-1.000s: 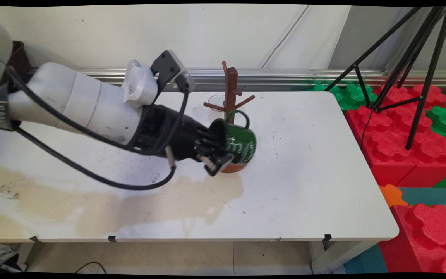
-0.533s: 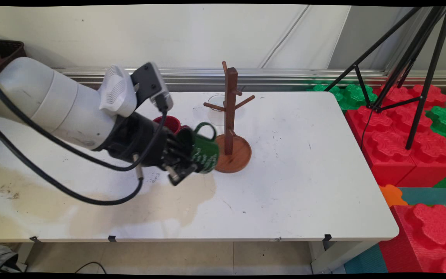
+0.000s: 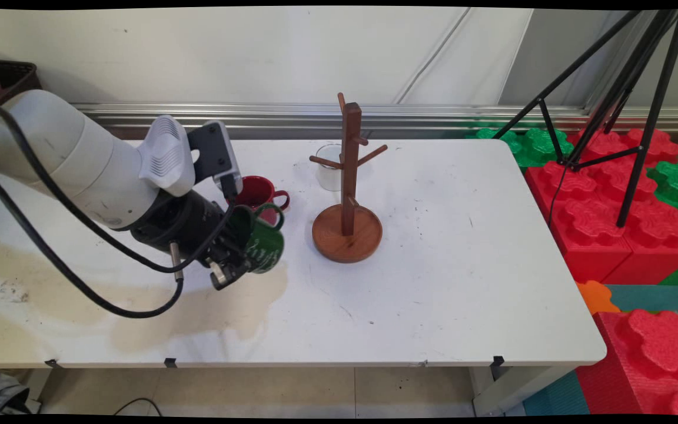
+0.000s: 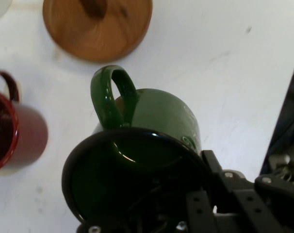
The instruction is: Place the picked object on the table
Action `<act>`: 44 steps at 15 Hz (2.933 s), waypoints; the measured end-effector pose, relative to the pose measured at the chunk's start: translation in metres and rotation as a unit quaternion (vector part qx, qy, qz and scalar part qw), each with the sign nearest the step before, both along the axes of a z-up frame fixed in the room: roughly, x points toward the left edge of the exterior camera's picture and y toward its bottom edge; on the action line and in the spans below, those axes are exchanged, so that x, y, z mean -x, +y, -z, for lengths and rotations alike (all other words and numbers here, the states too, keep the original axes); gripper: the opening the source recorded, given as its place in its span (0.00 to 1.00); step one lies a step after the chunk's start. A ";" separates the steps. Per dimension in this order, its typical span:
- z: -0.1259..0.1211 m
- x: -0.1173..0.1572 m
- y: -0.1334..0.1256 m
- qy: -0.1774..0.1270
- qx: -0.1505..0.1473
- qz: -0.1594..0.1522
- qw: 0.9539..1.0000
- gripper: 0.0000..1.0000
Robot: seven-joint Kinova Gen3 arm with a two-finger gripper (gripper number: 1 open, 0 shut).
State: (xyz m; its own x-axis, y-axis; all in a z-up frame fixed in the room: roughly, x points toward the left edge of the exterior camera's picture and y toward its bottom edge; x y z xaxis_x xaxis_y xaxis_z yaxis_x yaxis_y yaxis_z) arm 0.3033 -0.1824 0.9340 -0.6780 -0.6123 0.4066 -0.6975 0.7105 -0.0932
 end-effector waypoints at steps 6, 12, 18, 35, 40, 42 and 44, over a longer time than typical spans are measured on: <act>0.023 -0.012 -0.015 -0.057 -0.034 0.003 0.998 0.00; 0.045 -0.017 -0.032 -0.093 -0.060 0.006 0.994 0.00; 0.064 -0.021 -0.047 -0.116 -0.080 0.017 0.990 0.00; 0.097 -0.021 -0.062 -0.150 -0.126 0.045 0.980 0.00; 0.101 -0.019 -0.064 -0.154 -0.131 0.044 0.978 0.00; 0.103 -0.019 -0.065 -0.155 -0.132 0.044 0.978 1.00; 0.104 -0.018 -0.065 -0.156 -0.133 0.045 0.978 1.00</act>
